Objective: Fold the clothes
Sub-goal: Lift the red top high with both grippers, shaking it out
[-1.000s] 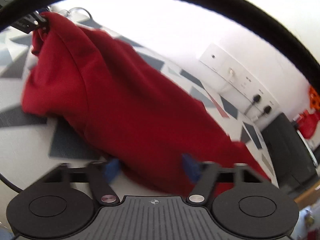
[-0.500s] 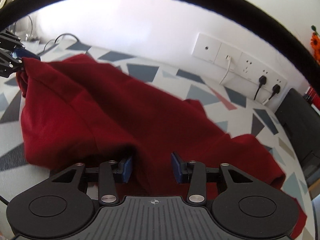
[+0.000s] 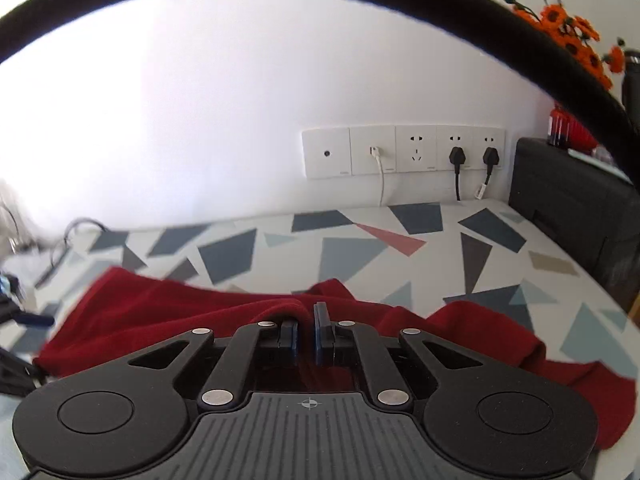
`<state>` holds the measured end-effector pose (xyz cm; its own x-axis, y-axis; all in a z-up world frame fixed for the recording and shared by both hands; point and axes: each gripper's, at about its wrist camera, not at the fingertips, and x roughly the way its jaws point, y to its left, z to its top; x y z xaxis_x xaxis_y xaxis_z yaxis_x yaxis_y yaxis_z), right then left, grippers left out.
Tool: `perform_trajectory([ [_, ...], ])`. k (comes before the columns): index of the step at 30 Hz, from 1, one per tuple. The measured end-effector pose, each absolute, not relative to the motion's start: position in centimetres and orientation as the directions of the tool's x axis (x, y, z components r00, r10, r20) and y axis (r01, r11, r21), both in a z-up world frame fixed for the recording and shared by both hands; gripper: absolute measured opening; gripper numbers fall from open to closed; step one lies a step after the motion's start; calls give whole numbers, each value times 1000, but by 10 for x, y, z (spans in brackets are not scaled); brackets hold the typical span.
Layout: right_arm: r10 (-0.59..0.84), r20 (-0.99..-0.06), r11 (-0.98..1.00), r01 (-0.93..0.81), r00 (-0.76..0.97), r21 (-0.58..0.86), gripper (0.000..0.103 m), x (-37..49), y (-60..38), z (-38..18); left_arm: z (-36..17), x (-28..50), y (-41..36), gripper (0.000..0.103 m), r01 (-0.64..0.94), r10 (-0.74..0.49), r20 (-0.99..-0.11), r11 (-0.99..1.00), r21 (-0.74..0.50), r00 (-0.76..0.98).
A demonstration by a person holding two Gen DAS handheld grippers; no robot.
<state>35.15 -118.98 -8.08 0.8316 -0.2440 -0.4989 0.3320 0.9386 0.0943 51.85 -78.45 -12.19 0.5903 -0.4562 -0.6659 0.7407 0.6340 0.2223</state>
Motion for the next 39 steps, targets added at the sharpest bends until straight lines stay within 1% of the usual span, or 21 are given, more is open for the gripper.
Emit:
perform_trajectory([
  [1, -242, -514, 940, 329, 823, 85, 7, 354, -1190, -85, -120, 518, -786, 24, 738, -471, -656, 644, 202, 590],
  [2, -239, -529, 942, 326, 814, 77, 8, 358, -1190, -90, -116, 516, -786, 8, 729, -485, -639, 660, 180, 597],
  [3, -228, -544, 939, 330, 808, 96, 10, 365, -1197, -89, -111, 513, -785, 8, 714, -499, -616, 682, 155, 610],
  [6, -225, -572, 928, 352, 789, 120, 11, 370, -1203, -95, -92, 505, -779, 7, 677, -524, -547, 728, 111, 653],
  [7, -229, -580, 925, 360, 782, 119, 7, 371, -1205, -97, -84, 504, -776, 7, 670, -535, -532, 738, 82, 656],
  [8, -233, -588, 922, 368, 775, 119, 6, 371, -1206, -98, -76, 505, -772, 6, 663, -547, -519, 747, 52, 657],
  [10, -233, -557, 902, 392, 797, 183, 6, 369, -1217, -86, -56, 507, -764, 6, 648, -567, -480, 761, 3, 669],
  [12, -237, -480, 881, 395, 844, 261, 5, 362, -1227, -57, -33, 507, -758, 6, 635, -580, -424, 772, -16, 695],
  [14, -244, -365, 873, 367, 898, 320, 5, 352, -1234, -14, -5, 506, -755, 5, 620, -593, -348, 783, -41, 726],
  [18, -246, -140, 892, 281, 959, 354, 5, 344, -1240, 68, 54, 496, -754, 5, 598, -606, -170, 795, -101, 777],
  [20, -229, -43, 901, 228, 973, 369, 5, 336, -1240, 110, 87, 493, -754, 5, 612, -623, -113, 782, -118, 774],
  [22, -203, 31, 901, 175, 979, 398, 5, 329, -1244, 147, 119, 491, -752, 5, 626, -638, -69, 768, -134, 767],
  [25, -165, 148, 924, 100, 975, 370, 5, 315, -1241, 196, 167, 487, -741, 5, 635, -639, 21, 760, -139, 769],
  [29, -113, 304, 967, 34, 946, 254, 5, 288, -1224, 250, 230, 478, -723, 5, 642, -626, 143, 754, -142, 767],
  [32, -77, 388, 982, 3, 919, 187, 5, 266, -1214, 276, 267, 460, -709, 6, 649, -616, 236, 754, -101, 752],
  [34, -69, 418, 989, 5, 906, 151, 5, 254, -1209, 286, 284, 443, -702, 6, 644, -606, 289, 764, -50, 741],
  [36, -71, 431, 990, 11, 900, 142, 5, 240, -1208, 291, 294, 426, -697, 6, 651, -620, 310, 759, 1, 721],
  [39, -69, 448, 985, -11, 891, 174, 5, 211, -1212, 299, 304, 404, -686, 6, 704, -679, 306, 709, 40, 667],
])
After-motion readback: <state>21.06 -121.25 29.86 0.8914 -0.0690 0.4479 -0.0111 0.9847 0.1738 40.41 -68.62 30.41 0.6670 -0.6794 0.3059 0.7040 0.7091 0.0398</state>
